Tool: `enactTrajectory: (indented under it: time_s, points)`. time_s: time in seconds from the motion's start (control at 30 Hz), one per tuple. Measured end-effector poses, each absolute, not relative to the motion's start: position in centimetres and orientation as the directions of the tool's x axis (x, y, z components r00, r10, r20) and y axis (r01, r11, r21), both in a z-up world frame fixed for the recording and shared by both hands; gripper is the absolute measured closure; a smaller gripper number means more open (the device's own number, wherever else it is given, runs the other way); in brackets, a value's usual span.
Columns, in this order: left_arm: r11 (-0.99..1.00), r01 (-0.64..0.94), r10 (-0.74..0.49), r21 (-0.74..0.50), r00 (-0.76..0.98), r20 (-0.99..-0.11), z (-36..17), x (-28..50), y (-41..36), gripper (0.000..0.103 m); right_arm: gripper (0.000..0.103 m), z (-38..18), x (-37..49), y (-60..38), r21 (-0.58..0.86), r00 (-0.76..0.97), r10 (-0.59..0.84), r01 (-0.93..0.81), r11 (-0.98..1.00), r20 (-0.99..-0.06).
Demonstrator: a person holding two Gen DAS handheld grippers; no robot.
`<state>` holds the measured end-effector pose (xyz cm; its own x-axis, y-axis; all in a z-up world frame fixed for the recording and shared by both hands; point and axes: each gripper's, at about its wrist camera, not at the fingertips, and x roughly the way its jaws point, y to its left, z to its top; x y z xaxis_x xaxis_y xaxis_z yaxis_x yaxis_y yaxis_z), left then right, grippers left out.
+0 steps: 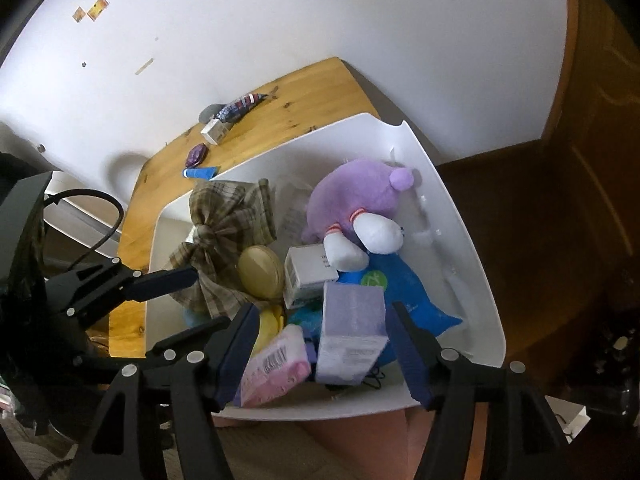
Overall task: Organize objects
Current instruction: 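Carry the wipes pack and white-purple box into the tray and release both, then move both tools back over the table toward the mint tin and snack bag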
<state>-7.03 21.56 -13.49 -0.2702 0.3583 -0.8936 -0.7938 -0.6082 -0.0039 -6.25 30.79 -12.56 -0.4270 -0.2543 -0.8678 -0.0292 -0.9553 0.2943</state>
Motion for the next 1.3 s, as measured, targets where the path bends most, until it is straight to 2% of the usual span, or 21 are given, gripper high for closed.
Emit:
enactTrajectory:
  time_s: [0.7,1.3]
  points:
    - [-0.654,-0.751,0.421,-0.089,-0.263,-0.868,-12.2,-8.2,19.1,0.042,0.036,-11.8,-6.7,29.4,0.301,-0.440,-0.271,0.001,-0.953,-0.856]
    - [-0.731,-0.670,0.452,-0.134,-0.327,-0.830,-10.3,-10.2,13.3,0.042,0.036,-9.7,-8.5,25.0,0.268,-0.440,-0.276,0.081,-0.960,-0.855]
